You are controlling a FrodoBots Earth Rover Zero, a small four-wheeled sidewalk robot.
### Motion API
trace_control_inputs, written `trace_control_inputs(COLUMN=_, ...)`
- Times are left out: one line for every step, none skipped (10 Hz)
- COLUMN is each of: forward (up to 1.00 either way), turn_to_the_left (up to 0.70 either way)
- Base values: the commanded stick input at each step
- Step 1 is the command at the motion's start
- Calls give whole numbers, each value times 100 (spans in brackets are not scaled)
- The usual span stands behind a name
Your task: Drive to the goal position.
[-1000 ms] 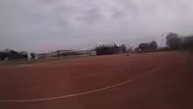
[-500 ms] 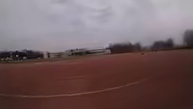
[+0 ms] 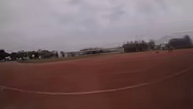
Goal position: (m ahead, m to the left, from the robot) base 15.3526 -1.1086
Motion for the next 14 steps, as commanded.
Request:
trace_control_inputs(forward=0, turn_to_the_left=0)
trace_control_inputs(forward=0, turn_to_the_left=0)
trace_control_inputs(forward=31, turn_to_the_left=0)
trace_control_inputs(forward=47, turn_to_the_left=0)
trace_control_inputs(forward=70, turn_to_the_left=0)
trace_control_inputs(forward=70, turn_to_the_left=0)
trace_control_inputs(forward=70, turn_to_the_left=0)
trace_control_inputs(forward=70, turn_to_the_left=0)
trace_control_inputs(forward=70, turn_to_the_left=0)
trace_control_inputs(forward=70, turn_to_the_left=0)
trace_control_inputs(forward=70, turn_to_the_left=0)
trace_control_inputs(forward=70, turn_to_the_left=0)
trace_control_inputs(forward=70, turn_to_the_left=0)
trace_control_inputs(forward=70, turn_to_the_left=0)
